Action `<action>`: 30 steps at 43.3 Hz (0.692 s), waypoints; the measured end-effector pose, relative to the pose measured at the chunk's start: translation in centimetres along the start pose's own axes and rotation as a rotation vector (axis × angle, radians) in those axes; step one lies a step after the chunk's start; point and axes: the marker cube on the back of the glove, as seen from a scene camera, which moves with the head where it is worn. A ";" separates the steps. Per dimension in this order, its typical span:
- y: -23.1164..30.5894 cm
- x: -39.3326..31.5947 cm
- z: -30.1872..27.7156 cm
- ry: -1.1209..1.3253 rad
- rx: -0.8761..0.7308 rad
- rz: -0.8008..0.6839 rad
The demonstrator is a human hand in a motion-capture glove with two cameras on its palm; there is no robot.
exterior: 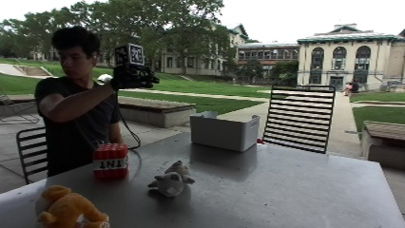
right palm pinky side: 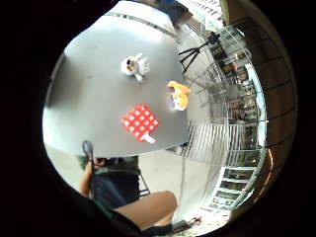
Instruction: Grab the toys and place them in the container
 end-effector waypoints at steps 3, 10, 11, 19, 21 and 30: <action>0.0 0.5 0.1 -0.006 0.004 0.008; -0.1 1.4 0.2 -0.007 0.025 0.023; -0.1 1.5 0.3 -0.006 0.026 0.023; -0.1 2.3 0.8 -0.010 0.008 0.029; 0.0 2.8 1.2 -0.013 -0.003 0.027; 0.9 6.7 3.7 -0.030 -0.028 0.052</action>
